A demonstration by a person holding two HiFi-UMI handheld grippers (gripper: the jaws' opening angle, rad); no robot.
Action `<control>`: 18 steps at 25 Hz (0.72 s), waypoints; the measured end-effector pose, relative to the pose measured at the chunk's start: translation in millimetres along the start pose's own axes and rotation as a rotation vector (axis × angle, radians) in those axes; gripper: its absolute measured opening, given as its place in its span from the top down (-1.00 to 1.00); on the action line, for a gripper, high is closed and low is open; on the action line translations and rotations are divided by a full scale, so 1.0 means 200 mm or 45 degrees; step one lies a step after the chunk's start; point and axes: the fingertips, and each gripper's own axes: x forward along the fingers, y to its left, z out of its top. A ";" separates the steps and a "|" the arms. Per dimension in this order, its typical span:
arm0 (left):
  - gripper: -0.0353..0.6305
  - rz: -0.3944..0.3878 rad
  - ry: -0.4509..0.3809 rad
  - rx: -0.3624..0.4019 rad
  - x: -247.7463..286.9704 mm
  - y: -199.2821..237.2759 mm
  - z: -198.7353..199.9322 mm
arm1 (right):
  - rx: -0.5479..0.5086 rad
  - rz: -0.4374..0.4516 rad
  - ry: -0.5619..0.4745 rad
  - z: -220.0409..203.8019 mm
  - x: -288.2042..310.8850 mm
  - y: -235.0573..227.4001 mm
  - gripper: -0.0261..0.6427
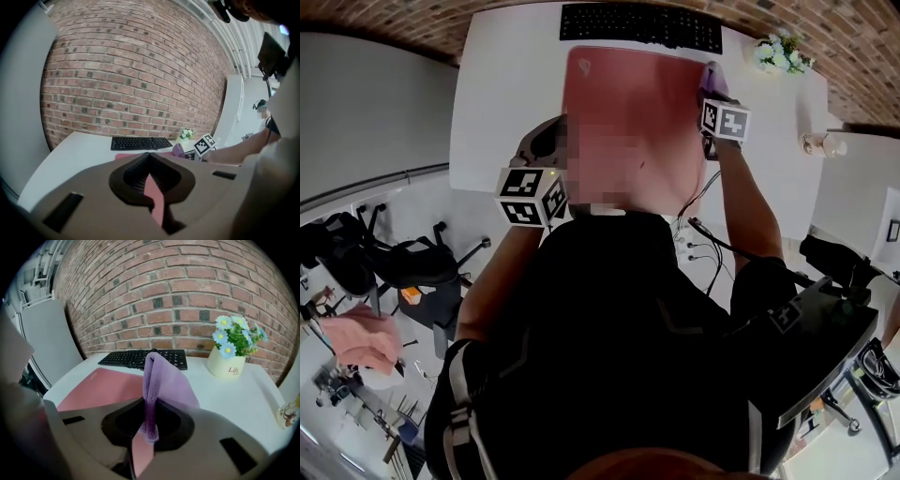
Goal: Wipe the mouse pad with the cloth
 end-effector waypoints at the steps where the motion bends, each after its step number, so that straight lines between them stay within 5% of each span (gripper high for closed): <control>1: 0.89 0.007 -0.002 -0.005 -0.01 0.01 0.00 | -0.008 0.013 0.007 0.00 0.01 0.03 0.76; 18: 0.89 0.139 -0.026 -0.093 -0.18 0.22 -0.05 | -0.119 0.261 0.067 0.06 0.21 0.60 0.76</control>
